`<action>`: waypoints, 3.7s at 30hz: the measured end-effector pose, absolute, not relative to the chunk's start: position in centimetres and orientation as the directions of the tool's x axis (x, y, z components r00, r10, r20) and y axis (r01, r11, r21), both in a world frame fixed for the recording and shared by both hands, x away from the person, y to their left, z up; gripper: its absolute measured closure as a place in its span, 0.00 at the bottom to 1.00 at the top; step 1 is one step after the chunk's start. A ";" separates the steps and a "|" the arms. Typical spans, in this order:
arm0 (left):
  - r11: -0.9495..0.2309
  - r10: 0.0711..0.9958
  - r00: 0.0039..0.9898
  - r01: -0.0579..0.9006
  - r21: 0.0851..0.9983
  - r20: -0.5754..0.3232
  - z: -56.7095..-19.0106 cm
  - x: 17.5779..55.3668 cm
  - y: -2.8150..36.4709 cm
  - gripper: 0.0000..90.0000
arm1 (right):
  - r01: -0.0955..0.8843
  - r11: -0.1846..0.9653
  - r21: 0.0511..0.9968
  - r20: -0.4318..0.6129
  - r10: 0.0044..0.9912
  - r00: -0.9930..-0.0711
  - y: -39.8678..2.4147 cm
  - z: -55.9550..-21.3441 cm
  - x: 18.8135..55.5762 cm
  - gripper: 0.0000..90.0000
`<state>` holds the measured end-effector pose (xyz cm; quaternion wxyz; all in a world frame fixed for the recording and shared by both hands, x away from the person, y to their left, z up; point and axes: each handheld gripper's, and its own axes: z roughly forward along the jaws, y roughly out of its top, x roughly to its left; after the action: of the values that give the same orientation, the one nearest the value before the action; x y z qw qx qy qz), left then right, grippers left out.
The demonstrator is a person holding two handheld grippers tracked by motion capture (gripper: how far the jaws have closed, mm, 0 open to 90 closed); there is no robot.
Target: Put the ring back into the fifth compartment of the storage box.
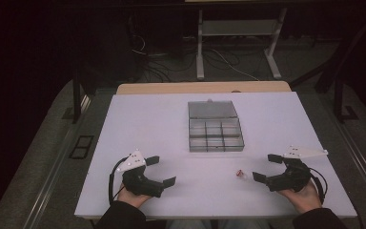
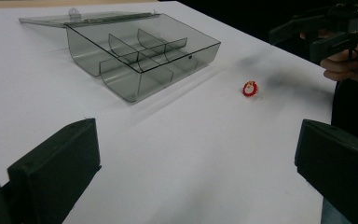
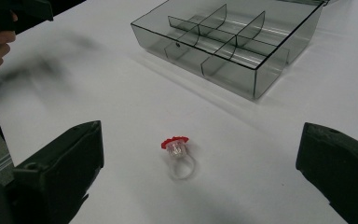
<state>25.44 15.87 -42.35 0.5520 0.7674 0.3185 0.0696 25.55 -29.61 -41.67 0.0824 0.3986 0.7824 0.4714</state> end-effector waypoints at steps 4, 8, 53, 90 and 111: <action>-0.183 0.569 0.785 0.414 0.892 -0.247 -42.4 25.4 15.9 0.00 | 0.552 0.241 0.799 0.250 0.700 -0.668 -29.6 -41.7 25.5 0.00; -0.176 0.576 0.780 0.411 0.895 -0.245 -42.3 25.3 15.9 0.00 | 0.554 0.239 0.797 0.256 0.698 -0.669 -29.5 -41.7 25.5 0.00; -0.174 0.594 0.769 0.410 0.895 -0.237 -42.4 25.1 16.0 0.00 | 0.530 0.469 0.706 0.171 0.614 -0.771 -25.9 -40.0 28.5 0.00; -0.189 0.593 0.773 0.407 0.894 -0.226 -42.4 25.0 15.8 0.00 | 0.515 0.633 0.578 0.159 0.531 -0.832 -24.0 -42.9 30.3 0.00; -0.194 0.592 0.773 0.412 0.891 -0.228 -42.5 25.1 15.8 0.00 | 0.489 0.670 0.559 0.125 0.514 -0.849 -23.9 -43.3 30.5 0.31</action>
<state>25.06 15.76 -42.51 0.5444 0.7682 0.3264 0.0827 30.46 -23.91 -43.28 0.0214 0.2744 0.9136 0.2992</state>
